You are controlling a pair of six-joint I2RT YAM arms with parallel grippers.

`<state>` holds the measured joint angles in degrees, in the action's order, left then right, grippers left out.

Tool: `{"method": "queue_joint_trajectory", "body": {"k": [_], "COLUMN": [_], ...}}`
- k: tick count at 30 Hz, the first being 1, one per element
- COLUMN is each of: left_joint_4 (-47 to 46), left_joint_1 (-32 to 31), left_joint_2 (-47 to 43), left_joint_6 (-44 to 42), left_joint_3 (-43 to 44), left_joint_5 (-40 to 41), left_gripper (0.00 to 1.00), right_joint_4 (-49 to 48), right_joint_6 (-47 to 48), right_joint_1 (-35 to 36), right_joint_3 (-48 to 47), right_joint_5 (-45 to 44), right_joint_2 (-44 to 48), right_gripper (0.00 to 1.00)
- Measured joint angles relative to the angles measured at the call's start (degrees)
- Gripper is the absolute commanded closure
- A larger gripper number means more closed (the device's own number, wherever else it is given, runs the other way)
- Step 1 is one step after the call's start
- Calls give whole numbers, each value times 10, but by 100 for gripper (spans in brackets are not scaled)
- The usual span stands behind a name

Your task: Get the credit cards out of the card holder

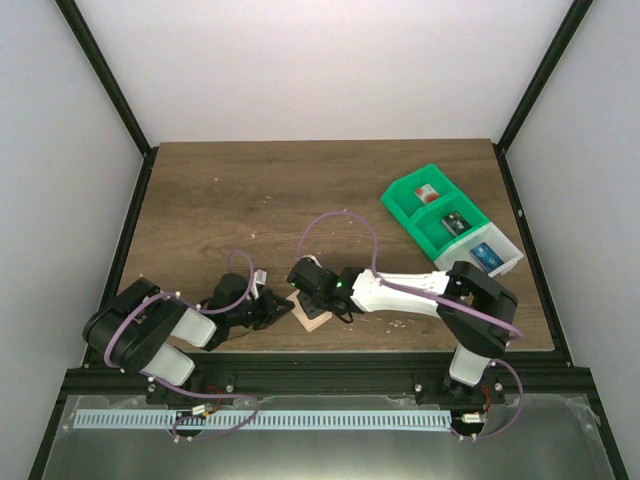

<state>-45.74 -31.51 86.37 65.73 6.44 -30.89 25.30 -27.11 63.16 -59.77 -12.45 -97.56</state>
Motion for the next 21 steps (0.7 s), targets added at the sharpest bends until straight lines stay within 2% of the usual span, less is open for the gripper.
{"method": "queue_joint_trajectory", "body": {"k": [13,21], "left_joint_4": [0,2], "left_joint_1": [0,0], "left_joint_2": [0,2], "left_joint_6": [-1,-2], "left_joint_3": [0,2], "left_joint_5": [0,0], "left_gripper": [100,100], "right_joint_4": [-15,3], "right_joint_6": [13,-10], "right_joint_1": [10,24], "right_joint_3": [2,-12], "right_joint_5": [-1,-53], "right_joint_2": [-37,-50], "right_gripper": [65,80]}}
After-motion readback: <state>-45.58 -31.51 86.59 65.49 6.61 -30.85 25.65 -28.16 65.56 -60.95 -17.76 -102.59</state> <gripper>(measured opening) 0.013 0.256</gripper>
